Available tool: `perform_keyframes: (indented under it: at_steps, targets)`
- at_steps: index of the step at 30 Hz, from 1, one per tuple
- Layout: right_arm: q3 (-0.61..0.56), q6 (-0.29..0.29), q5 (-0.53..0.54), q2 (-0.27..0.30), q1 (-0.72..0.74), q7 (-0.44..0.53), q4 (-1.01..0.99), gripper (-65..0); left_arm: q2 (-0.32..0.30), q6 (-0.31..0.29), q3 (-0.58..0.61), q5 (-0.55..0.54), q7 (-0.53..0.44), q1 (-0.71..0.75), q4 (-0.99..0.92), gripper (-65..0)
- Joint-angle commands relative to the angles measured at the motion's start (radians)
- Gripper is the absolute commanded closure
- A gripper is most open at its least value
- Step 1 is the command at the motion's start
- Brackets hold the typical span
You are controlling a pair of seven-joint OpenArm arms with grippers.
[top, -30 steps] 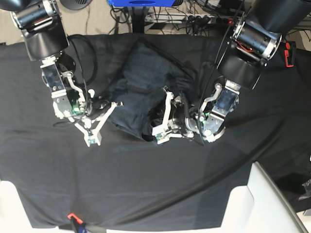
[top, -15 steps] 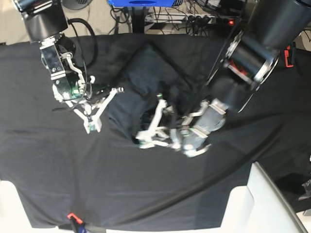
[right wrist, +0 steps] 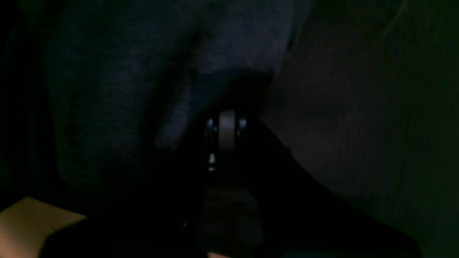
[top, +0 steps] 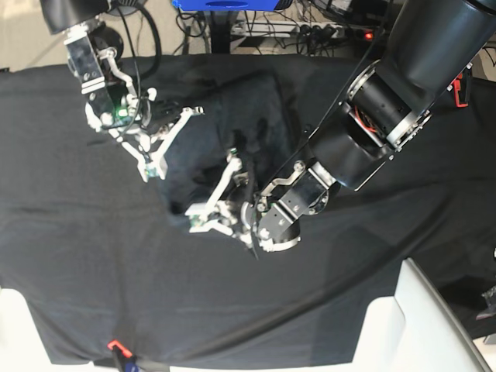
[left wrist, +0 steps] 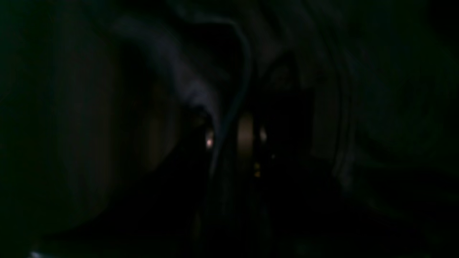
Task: Fold the T-shirt properly
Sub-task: 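Fold the hem end up over the shirt with the left gripper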
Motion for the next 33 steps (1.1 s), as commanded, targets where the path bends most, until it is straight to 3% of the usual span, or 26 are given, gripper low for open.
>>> perform_keyframes:
  at_steps: [1, 9, 13, 24, 28, 33]
  targets:
    - [-0.002, -0.014, 0.007, 0.001, -0.011, -0.027, 0.019, 0.0, 0.006, 0.006, -0.004, -0.011, -0.023, -0.032, 0.012, 0.0]
    - [-0.002, -0.027, 0.007, -0.005, -0.065, -0.038, 0.063, 0.0, 0.043, 0.006, 0.000, -0.011, -0.031, -0.034, 0.020, 0.0]
    - [-0.002, -0.027, 0.007, -0.005, -0.066, -0.041, 0.063, 0.0, 0.060, 0.006, 0.080, -0.011, -0.031, -0.037, 0.020, 0.0]
    - [0.004, -0.030, 0.007, 0.001, -0.074, -0.036, 0.063, 0.0, 0.055, 0.006, 0.114, -0.011, -0.031, -0.037, 0.012, 0.0]
    - [0.002, -0.083, 0.007, 0.002, -0.072, -0.036, 0.063, 0.0, 0.055, 0.006, 0.114, -0.013, -0.031, -0.037, 0.012, 0.0]
    - [0.002, -0.083, 0.007, 0.002, -0.071, -0.036, 0.063, 0.0, 0.055, 0.006, 0.114, -0.013, -0.026, -0.049, 0.009, 0.0]
